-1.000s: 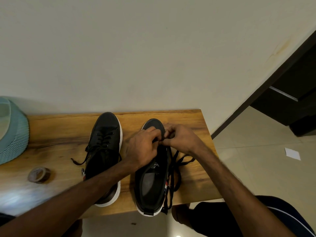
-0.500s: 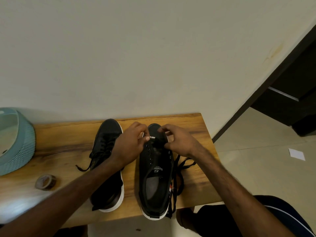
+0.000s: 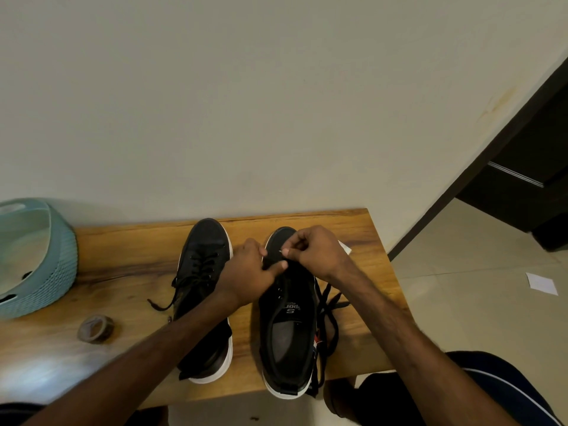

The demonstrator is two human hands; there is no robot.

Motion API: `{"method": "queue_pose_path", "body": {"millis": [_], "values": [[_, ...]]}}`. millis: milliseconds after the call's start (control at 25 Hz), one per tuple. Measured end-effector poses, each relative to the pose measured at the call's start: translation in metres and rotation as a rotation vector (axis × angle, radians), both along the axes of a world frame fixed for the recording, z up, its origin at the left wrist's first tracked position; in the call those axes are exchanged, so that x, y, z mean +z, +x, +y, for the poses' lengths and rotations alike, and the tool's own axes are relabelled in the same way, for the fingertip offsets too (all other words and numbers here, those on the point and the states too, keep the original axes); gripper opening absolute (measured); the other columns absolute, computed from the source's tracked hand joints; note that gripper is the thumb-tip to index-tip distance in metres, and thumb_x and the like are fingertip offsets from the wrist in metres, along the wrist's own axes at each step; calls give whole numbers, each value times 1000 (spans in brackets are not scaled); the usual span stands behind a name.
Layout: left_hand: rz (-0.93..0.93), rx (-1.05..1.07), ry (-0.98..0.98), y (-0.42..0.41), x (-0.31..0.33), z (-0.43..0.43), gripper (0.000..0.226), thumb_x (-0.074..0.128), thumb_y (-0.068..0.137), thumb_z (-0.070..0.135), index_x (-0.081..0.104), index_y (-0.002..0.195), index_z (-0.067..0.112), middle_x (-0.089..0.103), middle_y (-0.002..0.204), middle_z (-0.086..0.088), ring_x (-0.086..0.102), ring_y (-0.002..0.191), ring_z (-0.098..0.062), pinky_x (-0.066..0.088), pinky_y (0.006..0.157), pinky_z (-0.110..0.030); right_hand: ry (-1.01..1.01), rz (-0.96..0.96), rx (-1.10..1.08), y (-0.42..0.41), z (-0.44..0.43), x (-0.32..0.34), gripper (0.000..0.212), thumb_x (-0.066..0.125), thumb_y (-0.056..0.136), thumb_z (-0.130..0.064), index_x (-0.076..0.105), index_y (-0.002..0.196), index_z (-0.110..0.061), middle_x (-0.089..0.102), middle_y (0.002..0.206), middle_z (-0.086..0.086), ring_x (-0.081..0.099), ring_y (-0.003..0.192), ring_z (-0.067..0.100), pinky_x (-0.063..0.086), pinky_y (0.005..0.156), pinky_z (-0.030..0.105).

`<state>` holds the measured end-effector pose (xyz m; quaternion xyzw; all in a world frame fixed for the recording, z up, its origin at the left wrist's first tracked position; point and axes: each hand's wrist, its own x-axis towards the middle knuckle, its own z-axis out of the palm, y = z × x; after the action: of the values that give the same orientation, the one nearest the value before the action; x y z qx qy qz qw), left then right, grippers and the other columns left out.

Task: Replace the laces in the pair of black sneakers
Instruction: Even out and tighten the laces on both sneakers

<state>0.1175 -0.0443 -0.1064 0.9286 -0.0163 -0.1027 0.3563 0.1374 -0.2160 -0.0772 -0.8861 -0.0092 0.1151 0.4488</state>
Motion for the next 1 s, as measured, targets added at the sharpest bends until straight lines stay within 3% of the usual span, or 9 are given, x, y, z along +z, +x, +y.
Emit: {"method": "queue_pose_path", "body": {"millis": [120,240,360,440,520,720,840,1000], "values": [[82,19,30,-2,-5,-7,62,72,74,61,43,108,19,55,107,-2,61,88,-18,45,64,-27,2,5,-9,0,2,-1,2,76,84,-16,75,83,-15,72,78,-7,68,78,9,58,76,32],[62,101,-25,-2,6,-7,41,71,80,47,53,99,15,65,91,-5,66,76,-21,52,58,-33,-37,-13,7,-2,7,-2,2,73,85,-15,75,84,-15,72,80,-7,68,80,9,57,75,28],[181,239,-288,2,14,6,23,63,91,21,67,85,-1,70,79,-17,68,68,-29,61,67,-48,-89,-10,74,-6,11,-3,5,70,89,-16,75,90,-13,72,86,-4,67,84,11,56,77,29],[332,335,-456,5,21,13,17,59,94,8,67,91,-7,67,83,-18,67,69,-26,62,62,-41,-102,-36,103,-8,15,-6,6,70,89,-17,75,91,-13,72,87,-3,66,84,11,57,81,34],[447,414,-552,7,27,13,9,57,93,2,66,94,-1,69,86,-13,69,72,-21,58,54,-30,-130,-80,119,-9,20,-10,4,70,88,-19,74,88,-18,72,85,-6,66,82,10,56,82,41],[494,427,-597,7,26,11,5,60,92,1,65,92,2,70,87,-14,71,70,-21,59,56,-31,-166,-89,118,-12,29,-18,8,67,87,-23,68,83,-30,65,80,-17,62,88,9,47,94,58],[474,409,-612,7,24,10,9,62,92,2,67,99,0,71,88,-14,72,68,-21,59,54,-30,-155,-100,107,-12,29,-18,10,68,86,-22,66,82,-30,64,79,-17,61,87,9,48,93,58],[450,326,-570,3,23,10,11,62,94,10,70,100,4,70,103,-18,72,87,-31,60,57,-37,-119,-128,92,-12,30,-16,18,71,83,-12,60,91,-24,61,79,-15,62,82,9,53,86,51]]}}
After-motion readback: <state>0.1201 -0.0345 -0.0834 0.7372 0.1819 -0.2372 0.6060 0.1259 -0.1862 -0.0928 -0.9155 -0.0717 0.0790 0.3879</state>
